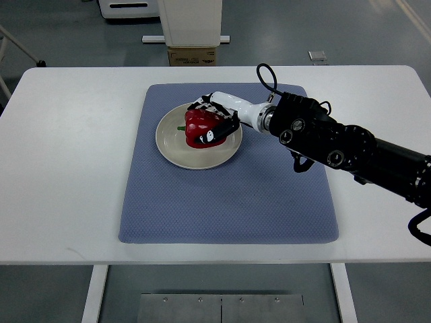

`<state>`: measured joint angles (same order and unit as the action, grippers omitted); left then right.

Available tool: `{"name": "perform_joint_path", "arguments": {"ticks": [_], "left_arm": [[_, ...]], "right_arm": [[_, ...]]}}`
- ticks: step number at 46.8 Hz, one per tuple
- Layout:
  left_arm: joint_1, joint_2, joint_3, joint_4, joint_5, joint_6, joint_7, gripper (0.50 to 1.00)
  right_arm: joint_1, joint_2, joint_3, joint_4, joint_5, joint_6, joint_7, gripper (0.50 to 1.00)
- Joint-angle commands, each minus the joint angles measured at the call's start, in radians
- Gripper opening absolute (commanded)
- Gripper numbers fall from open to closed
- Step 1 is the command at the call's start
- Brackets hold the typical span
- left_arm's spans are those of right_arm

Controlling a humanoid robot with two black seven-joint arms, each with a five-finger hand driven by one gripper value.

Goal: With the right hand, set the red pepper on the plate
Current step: 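Lower the pepper onto the plate and open the right hand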

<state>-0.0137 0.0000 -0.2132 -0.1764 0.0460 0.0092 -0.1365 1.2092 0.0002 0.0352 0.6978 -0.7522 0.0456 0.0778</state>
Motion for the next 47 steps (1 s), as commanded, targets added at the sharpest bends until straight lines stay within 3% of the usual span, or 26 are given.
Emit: {"name": "perform_joint_path", "arguments": {"ticks": [1, 27, 33, 37, 47], "left_arm": [[0.0, 0.0, 0.0, 0.0, 0.0, 0.0, 0.0, 1.0], [0.0, 0.0, 0.0, 0.0, 0.0, 0.0, 0.0, 1.0], [0.0, 0.0, 0.0, 0.0, 0.0, 0.0, -0.002, 1.0], [0.0, 0.0, 0.0, 0.0, 0.0, 0.0, 0.0, 1.0], [0.0, 0.0, 0.0, 0.0, 0.0, 0.0, 0.0, 1.0]], "right_arm": [[-0.007, 0.0, 0.0, 0.0, 0.014, -0.015, -0.015, 0.5], [-0.049, 0.0, 0.002, 0.0, 0.028, -0.084, -0.033, 0.5], [-0.053, 0.0, 0.005, 0.0, 0.033, -0.096, -0.024, 0.823], [-0.06, 0.0, 0.026, 0.0, 0.054, -0.101, -0.024, 0.978], [-0.06, 0.0, 0.051, 0.002, 0.062, -0.099, -0.024, 1.0]]}}
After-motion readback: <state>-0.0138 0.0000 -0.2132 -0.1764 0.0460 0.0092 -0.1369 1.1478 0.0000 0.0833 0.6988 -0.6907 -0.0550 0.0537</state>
